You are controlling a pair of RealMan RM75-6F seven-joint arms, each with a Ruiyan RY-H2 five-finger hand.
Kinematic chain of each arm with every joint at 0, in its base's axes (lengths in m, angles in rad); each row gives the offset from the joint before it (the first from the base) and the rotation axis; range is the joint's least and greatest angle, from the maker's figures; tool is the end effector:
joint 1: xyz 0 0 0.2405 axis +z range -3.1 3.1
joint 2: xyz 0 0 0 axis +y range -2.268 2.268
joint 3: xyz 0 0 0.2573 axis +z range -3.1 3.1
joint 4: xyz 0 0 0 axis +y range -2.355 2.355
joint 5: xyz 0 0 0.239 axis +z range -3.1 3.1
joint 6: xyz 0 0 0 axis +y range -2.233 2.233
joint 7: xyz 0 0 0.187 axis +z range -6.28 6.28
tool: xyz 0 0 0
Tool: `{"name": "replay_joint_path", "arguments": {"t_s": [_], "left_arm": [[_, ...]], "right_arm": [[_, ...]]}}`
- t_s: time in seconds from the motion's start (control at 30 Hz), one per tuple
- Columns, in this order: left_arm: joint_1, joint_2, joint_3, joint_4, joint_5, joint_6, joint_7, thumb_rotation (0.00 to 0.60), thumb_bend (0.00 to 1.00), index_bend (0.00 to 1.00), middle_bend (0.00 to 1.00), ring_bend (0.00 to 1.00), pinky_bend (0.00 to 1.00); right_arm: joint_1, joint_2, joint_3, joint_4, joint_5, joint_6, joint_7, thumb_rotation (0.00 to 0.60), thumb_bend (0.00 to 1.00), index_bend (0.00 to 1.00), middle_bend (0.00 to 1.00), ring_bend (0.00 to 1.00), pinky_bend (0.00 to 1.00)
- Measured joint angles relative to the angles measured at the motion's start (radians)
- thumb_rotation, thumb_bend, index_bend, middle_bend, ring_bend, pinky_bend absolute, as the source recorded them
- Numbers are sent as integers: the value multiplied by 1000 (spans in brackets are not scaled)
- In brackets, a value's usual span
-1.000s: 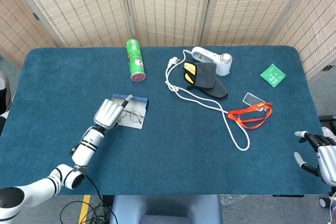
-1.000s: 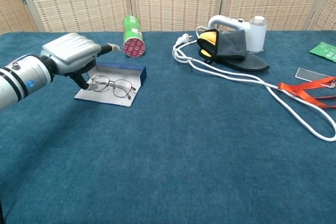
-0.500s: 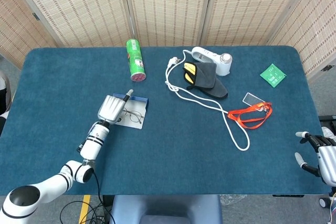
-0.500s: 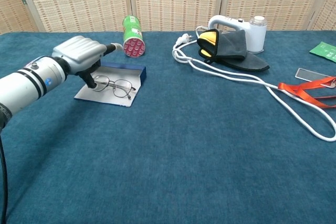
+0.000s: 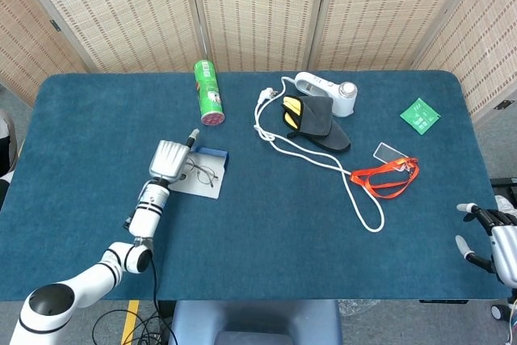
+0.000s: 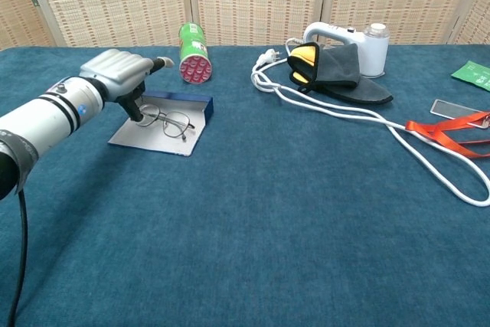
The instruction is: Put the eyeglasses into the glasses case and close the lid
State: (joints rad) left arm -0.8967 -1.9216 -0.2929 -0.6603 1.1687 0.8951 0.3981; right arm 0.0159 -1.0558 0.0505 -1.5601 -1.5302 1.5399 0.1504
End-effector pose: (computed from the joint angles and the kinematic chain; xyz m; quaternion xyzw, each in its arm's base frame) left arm -0.1694 0.4981 -0.0759 -0.7242 -0.2434 -0.2990 0.5717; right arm -0.3453 -0.2044 0.1678 0.5711 -0.3938 0.4031 0.5969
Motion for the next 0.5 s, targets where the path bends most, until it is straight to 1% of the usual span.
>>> {"name": "replay_joint_path", "arguments": {"t_s": [0.13,0.27,0.37,0.5], "left_arm": [[-14,-20,-29,54,-43,-15,27,600,246,99,881,870,971],[-13,-20,-41,53,-56,-10,24,600,246,99,881,870,971],[-3,-5,-42,10,-58,-2,17,600,246,99,881,870,971],[17,33,-29,-97,-53,10,21,600,246,99,881,870,971]], "right_arm": [[-2,1,0,0,0,2,3,600,325,292,439,387,366],[-2,1,-1,2,-3,3,10,600,324,292,439,387,366],[-2,0,-1,6,-7,4,15,600,324,292,439,387,366],[1,-4,-1,10,-11,4,19,600,324,292,439,388,366]]}}
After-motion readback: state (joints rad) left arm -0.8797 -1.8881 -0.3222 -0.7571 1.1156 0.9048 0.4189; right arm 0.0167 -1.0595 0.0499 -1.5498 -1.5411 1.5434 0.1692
